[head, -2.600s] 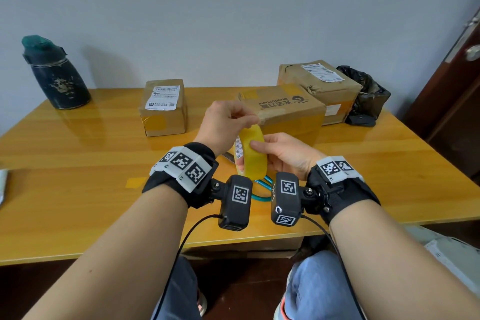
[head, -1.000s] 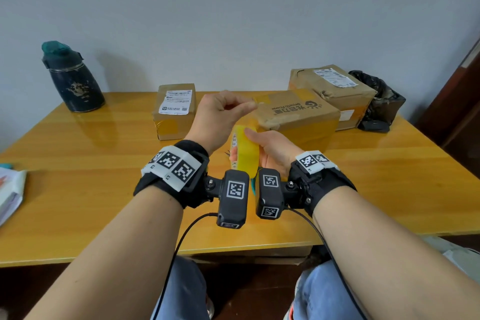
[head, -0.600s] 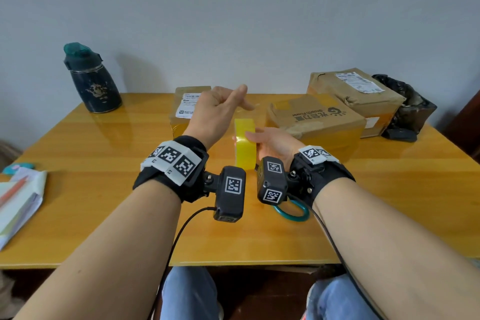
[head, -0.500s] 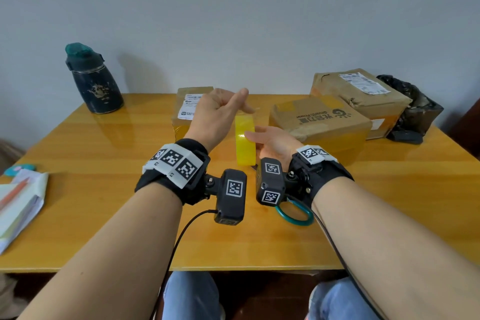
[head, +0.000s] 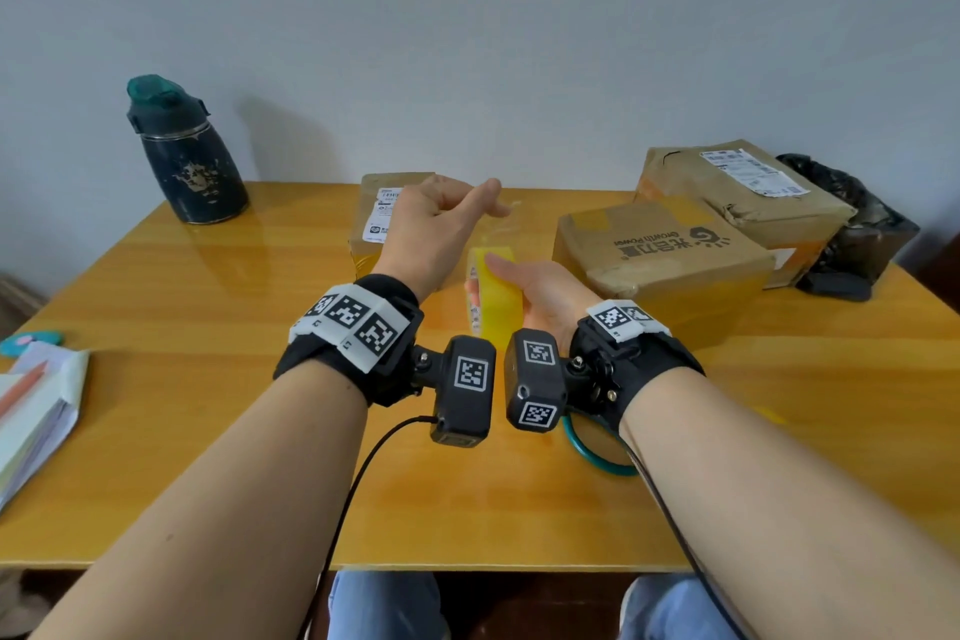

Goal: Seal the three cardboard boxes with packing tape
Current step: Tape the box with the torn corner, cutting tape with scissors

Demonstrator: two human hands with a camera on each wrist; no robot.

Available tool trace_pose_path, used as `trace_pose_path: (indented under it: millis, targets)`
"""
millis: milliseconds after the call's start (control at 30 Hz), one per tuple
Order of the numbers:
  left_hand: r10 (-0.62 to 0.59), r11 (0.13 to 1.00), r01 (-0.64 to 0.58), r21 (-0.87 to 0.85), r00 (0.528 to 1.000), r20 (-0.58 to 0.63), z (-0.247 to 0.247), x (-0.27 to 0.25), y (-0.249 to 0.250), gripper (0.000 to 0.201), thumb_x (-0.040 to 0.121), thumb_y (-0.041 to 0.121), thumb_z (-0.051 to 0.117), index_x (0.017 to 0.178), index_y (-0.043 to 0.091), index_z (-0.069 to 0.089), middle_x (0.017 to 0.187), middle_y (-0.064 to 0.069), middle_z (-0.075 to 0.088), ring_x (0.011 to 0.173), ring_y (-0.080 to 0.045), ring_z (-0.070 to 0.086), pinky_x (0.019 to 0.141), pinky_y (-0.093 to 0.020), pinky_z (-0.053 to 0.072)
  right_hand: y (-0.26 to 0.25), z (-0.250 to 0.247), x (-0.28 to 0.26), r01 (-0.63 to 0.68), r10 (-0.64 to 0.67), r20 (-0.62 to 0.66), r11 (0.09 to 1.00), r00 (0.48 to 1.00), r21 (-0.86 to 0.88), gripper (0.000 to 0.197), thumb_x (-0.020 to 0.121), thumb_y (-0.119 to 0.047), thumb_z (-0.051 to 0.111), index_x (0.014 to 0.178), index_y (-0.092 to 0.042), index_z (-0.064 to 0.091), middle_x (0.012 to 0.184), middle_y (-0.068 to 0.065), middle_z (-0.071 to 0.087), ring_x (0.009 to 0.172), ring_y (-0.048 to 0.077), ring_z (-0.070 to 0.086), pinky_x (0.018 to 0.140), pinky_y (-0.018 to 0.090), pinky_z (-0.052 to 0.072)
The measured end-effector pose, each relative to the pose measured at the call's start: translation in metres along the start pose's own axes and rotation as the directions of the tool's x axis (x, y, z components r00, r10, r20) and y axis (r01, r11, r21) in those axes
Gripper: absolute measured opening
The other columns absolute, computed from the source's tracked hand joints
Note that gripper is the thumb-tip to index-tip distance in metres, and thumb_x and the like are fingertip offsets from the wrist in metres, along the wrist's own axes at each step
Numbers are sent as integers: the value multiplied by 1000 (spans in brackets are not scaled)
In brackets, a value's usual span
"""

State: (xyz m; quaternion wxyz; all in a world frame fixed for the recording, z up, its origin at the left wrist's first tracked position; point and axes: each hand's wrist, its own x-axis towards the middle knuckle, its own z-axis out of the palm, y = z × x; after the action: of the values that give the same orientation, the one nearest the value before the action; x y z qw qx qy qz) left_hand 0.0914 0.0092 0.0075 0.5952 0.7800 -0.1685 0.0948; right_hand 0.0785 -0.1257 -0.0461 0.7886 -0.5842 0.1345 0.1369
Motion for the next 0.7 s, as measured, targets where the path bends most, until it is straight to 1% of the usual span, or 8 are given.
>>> trace_pose_path:
  millis: [67, 167, 233, 300, 400, 467, 567, 700]
  targets:
    - [2, 1000, -2, 3, 1000, -9, -1, 5, -1, 28, 93, 33, 61, 80, 14, 77, 60, 16, 53, 64, 1, 51, 76, -22, 40, 3, 3, 1, 23, -23, 4, 999, 1000, -41, 33, 91, -30, 63, 98, 3, 64, 86, 14, 69, 90, 30, 62, 102, 50, 44]
    - [-20, 999, 20, 30, 1000, 5, 0, 8, -2, 28, 93, 35, 61, 76, 19, 76, 69, 3, 63, 69, -11, 57, 72, -23, 41, 8, 5, 0, 16, -16, 3, 994, 1000, -111, 35, 94, -33, 57, 89, 0, 67, 87, 16, 68, 91, 30, 62, 100, 46, 47]
    - [-47, 997, 45, 57, 999, 27, 2, 9, -5, 28, 93, 36, 60, 73, 23, 74, 88, -11, 71, 87, -22, 63, 72, -19, 43, 11, 6, -1, 5, -3, 22, 993, 1000, -116, 36, 96, -32, 55, 98, 3, 64, 89, 16, 68, 85, 27, 62, 92, 43, 49]
    - [-59, 996, 56, 69, 997, 41, 3, 8, -6, 28, 93, 37, 60, 71, 25, 73, 96, -16, 70, 96, -27, 62, 72, -18, 44, 11, 7, -1, -16, 19, 38, 996, 999, -82, 39, 96, -29, 54, 112, 6, 57, 89, 15, 70, 79, 25, 64, 84, 41, 50]
    - [-29, 996, 24, 86, 998, 54, 5, 7, -6, 27, 93, 35, 60, 70, 25, 72, 93, -20, 70, 94, -33, 62, 79, -34, 48, 9, 9, -2, -86, 86, 50, 996, 995, -7, 36, 98, -27, 51, 119, 2, 49, 86, 17, 70, 78, 27, 64, 80, 41, 50]
    - [-8, 995, 2, 95, 998, 61, 3, 5, -8, 27, 93, 35, 60, 71, 26, 73, 88, -22, 69, 88, -36, 61, 79, -38, 48, 8, 10, -3, -109, 107, 59, 994, 992, 22, 35, 99, -27, 48, 122, -1, 46, 89, 19, 69, 80, 29, 65, 77, 41, 50]
    - [-2, 996, -3, 91, 999, 48, -2, 3, -13, 27, 93, 38, 59, 72, 28, 73, 88, -29, 66, 74, -33, 57, 72, -35, 47, 9, 9, -3, -102, 100, 67, 994, 993, 41, 31, 102, -29, 42, 118, -3, 48, 95, 22, 68, 84, 31, 65, 82, 43, 48]
    - [-21, 996, 19, 87, 999, 24, -7, 3, -16, 28, 93, 40, 58, 73, 28, 73, 85, -25, 67, 73, -35, 58, 69, -35, 48, 8, 7, 0, -106, 104, 52, 994, 993, 40, 28, 102, -28, 39, 113, -4, 51, 97, 20, 68, 89, 30, 64, 86, 43, 46]
